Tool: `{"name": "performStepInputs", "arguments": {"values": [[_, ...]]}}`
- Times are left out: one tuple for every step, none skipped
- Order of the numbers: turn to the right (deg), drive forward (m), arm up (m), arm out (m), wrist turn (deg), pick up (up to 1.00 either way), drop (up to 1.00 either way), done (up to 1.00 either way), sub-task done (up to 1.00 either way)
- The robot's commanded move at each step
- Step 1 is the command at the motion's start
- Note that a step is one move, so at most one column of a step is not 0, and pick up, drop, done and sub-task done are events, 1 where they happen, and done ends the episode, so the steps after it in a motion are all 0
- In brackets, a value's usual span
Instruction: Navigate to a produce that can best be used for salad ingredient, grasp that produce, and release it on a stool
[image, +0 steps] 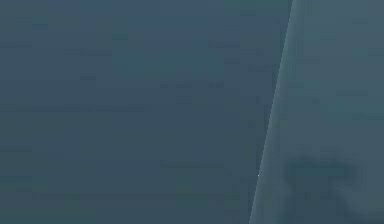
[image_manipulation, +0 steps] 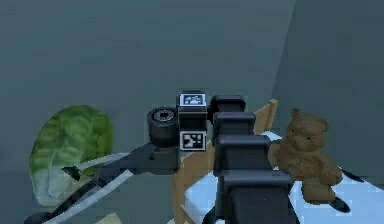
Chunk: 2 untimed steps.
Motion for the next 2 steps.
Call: {"name": "performStepInputs", "arguments": {"values": [[0.0,0.00,-0.20,0.00,0.0,0.00,0.00,0.00,0.00],[0.0,0.00,-0.32,0.00,0.0,0.00,0.00,0.00,0.00]]}}
